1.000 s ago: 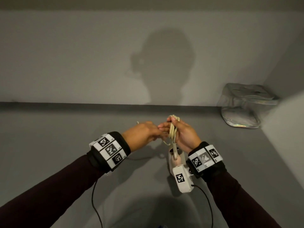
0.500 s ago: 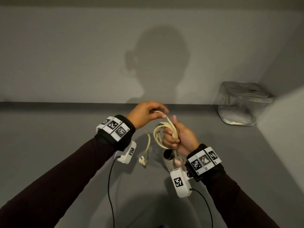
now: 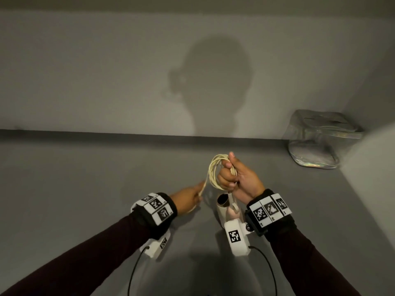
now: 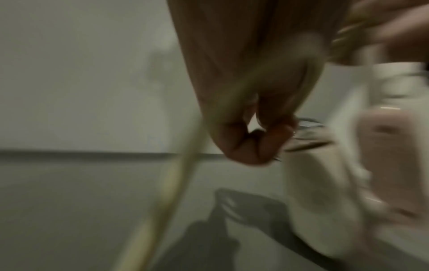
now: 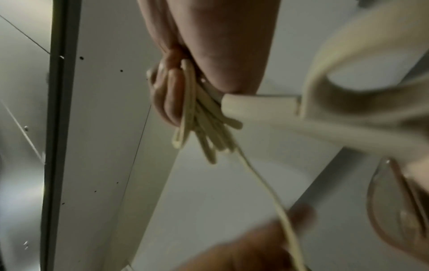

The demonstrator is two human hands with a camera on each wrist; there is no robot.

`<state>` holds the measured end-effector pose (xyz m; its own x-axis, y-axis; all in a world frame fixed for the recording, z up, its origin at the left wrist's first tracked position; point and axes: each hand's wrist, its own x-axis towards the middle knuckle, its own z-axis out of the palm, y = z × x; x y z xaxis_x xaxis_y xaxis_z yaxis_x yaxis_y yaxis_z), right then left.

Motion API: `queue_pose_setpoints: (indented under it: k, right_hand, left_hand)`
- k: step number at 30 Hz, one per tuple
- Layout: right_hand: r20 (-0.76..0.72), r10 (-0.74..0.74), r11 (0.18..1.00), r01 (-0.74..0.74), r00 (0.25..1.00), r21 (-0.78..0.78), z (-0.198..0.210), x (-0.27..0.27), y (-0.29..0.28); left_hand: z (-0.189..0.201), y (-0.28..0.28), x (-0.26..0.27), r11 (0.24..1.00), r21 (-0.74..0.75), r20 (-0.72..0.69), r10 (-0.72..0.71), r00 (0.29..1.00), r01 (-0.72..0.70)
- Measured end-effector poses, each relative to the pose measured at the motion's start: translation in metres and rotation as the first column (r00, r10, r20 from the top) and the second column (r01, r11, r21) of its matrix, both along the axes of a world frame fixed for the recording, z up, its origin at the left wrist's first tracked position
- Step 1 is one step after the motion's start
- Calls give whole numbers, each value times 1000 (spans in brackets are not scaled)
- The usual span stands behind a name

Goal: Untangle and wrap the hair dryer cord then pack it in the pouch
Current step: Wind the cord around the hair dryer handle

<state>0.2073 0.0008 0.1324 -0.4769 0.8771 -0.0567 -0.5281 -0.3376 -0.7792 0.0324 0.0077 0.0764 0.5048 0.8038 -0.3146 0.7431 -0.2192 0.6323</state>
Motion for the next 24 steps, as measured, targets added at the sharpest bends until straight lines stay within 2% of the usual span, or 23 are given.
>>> queue_pose_setpoints:
  k: [3,5,7,9,12,15,20,22,24]
  right_hand:
    - [15,-33,999,33,999,18,-2,1,5]
    - [58,-88,996,87,994,30,-2,0,7]
    - [151,-139,988,128,979,82,-1,-2,7]
    - [255,-160,982,127,954,142,1,-4,7]
    - [384,-141,977,66,913,201,3,-10,2]
    - [463,-124,973,15,877,230,5,-17,-6]
    - [401,15,976,-101,916,194,10,-12,-8]
    - [509,60,964,-182,858,193,8,-13,-11]
    - [616,45,966,-192,787,175,5,-17,-13]
  left_hand:
    - [13,-19,14,971,-98,-92,-228,969,219]
    - [33,-26,18,945,-74,-114,-326,939,319]
    - [53,-25,20,956,12,-125,-290,949,293]
    - [79,-24,17,915,238,-132,-302,944,326]
    - [107,-8,6,881,406,-18,-259,966,243]
    - [116,8,2,889,421,41,-217,975,181]
    - [110,21,5,921,375,196,-192,962,108]
    - [112,26,5,889,431,180,-252,951,154]
    - [114,31,9,865,458,161,-309,938,206]
